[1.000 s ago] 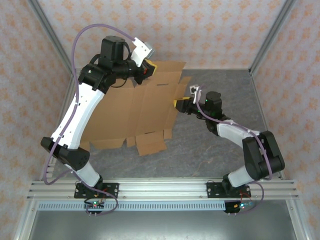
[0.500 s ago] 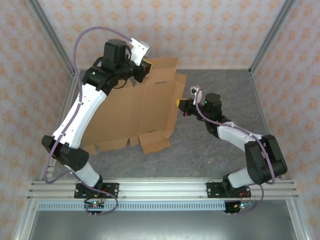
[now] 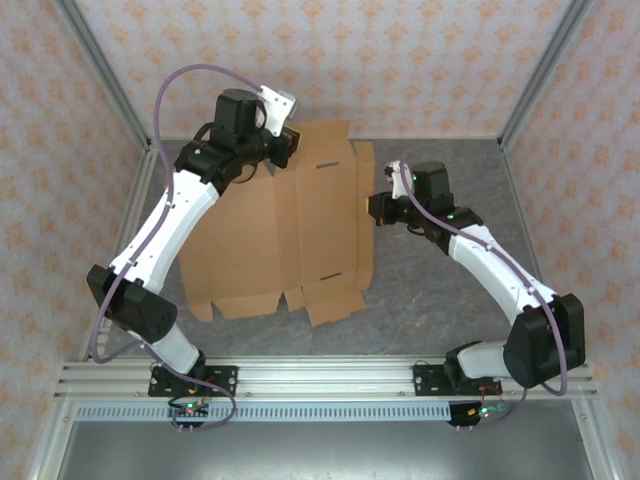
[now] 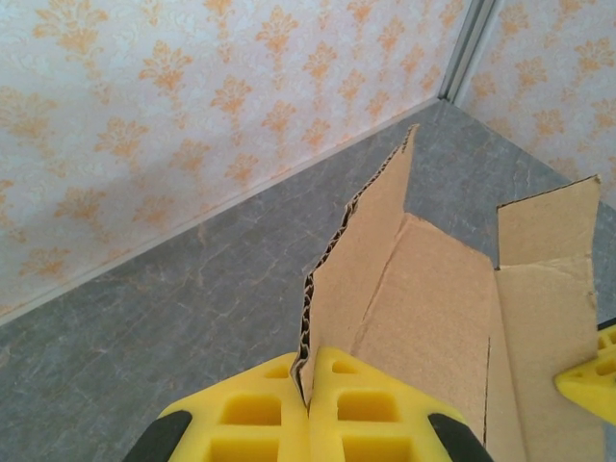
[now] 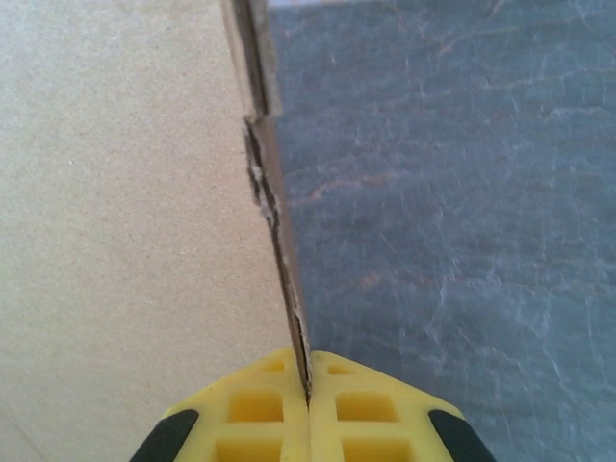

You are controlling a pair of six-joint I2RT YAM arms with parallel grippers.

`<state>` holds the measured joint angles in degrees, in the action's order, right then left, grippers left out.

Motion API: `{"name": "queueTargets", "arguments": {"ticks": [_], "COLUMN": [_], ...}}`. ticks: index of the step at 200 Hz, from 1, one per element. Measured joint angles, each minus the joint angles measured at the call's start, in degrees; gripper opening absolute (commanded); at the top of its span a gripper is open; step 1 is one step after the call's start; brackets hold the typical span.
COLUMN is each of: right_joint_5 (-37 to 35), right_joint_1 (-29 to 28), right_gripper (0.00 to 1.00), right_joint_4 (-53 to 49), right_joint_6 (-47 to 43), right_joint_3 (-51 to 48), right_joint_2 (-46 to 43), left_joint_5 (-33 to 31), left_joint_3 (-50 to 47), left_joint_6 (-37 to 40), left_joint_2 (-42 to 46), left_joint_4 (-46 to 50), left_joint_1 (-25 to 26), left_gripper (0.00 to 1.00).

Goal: Fold the paper box

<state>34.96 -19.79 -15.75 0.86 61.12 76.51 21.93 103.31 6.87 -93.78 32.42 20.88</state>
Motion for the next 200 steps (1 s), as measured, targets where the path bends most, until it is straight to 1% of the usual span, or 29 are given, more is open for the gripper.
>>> {"name": "queueTargets", "arguments": {"ticks": [37,82,129,166,200], "right_joint_5": [-2.08,-4.31,-7.3,-9.6,-10.16], "right_joint_1": [-0.02,-0.04,-0.04,-0.04,-0.04], "right_gripper": [0.0,0.0,0.0,0.0,0.0], "right_joint_4": [-9.84,-16.41,-20.11,-22.53,-23.96], "right_joint_6": [-3.13,-4.83,-5.92,-7.45,-9.49], "right_joint_3": [4.74,9.09,11.41,13.22,15.61], "right_joint_2": [2.12,5.57,8.41,9.81,11.85], "left_joint_5": [-0.11,0.42,0.5,0.83,1.64], "left_joint_3": [-3.17,-6.73,-10.43,-10.82,-10.82], "left_joint_6": [0.11,1.05,1.51,0.9,0.17], "left_joint_2": [0.0,-0.02,-0.85,-3.67,-5.86], "left_joint_4": [-0.66,-2.12,-2.73,-2.71,-2.71], "left_joint_1": [0.02,0.11,0.02,-0.83,-1.88], "left_gripper": [0.0,0.07,0.18,0.26,0.32]}}
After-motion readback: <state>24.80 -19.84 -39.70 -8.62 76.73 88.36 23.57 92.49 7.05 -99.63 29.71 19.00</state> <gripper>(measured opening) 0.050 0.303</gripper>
